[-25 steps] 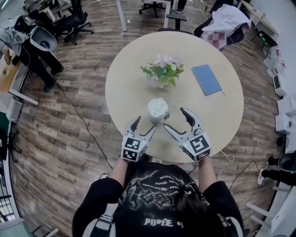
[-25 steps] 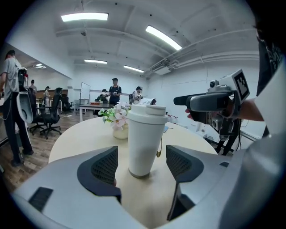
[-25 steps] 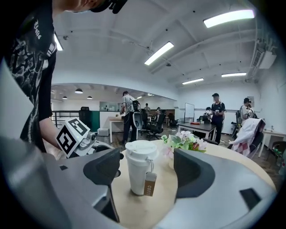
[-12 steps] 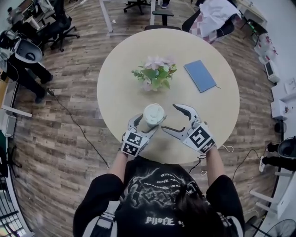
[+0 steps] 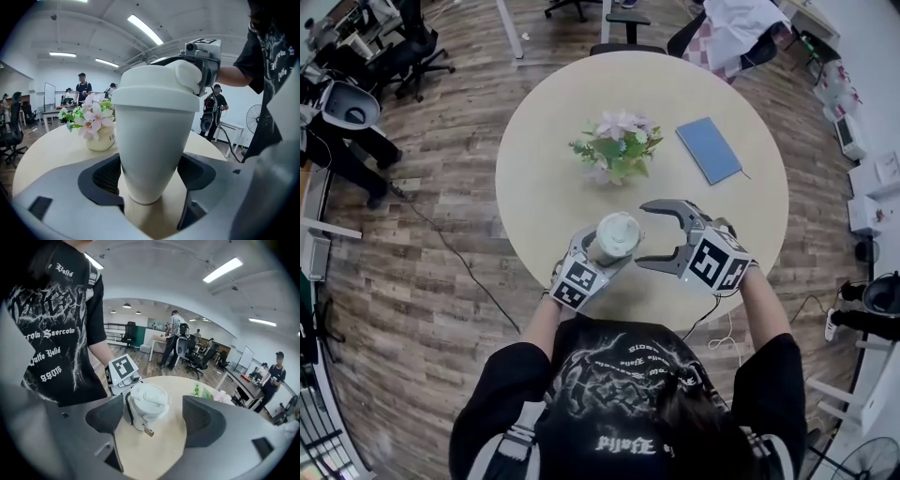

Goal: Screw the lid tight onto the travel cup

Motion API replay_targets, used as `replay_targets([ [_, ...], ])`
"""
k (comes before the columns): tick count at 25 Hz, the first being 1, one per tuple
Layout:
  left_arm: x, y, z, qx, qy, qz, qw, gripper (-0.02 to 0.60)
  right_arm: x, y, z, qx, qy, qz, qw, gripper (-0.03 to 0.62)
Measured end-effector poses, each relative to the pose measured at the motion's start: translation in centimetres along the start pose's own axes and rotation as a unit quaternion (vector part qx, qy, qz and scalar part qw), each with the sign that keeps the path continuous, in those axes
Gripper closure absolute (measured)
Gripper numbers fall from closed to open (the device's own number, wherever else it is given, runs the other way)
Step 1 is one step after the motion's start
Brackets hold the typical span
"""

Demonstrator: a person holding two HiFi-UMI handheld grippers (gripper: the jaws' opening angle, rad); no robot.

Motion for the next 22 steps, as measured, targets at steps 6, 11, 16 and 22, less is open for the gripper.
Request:
replay_targets([
  [6, 0.0, 0.3, 0.0, 0.011, 0.003, 0.001, 0.9999, 0.198, -1.3, -1.2, 1.9, -0.122, 0.084, -0.105, 0.983, 0.190],
  [11, -0.1, 0.4, 0.0, 0.019, 0.008, 0.002, 0.9998, 0.195, -1.8, -1.5, 3.9, -0.225, 0.153, -0.208, 0.940, 0.175],
  [16, 0.0, 0.6, 0.1, 0.024, 0.009, 0.002, 0.9997, 0.195, -2.7, -2.0, 5.9, -0.302, 0.191, -0.305, 0.883, 0.175],
  [22, -0.1, 0.9, 0.2, 0.035, 0.005, 0.006, 0.9993, 0.195, -2.5, -1.2, 7.5, -0.391, 0.226, -0.389, 0.803, 0.175],
])
Point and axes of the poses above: the fingertips, and each gripper's own axes: z forward along the fingers, y to its left, x out of its underside, the point moved 10 cm from there along -z, backward along the fingers, and after that the axes turned 15 degrees about -y, right-handed, at the moved point
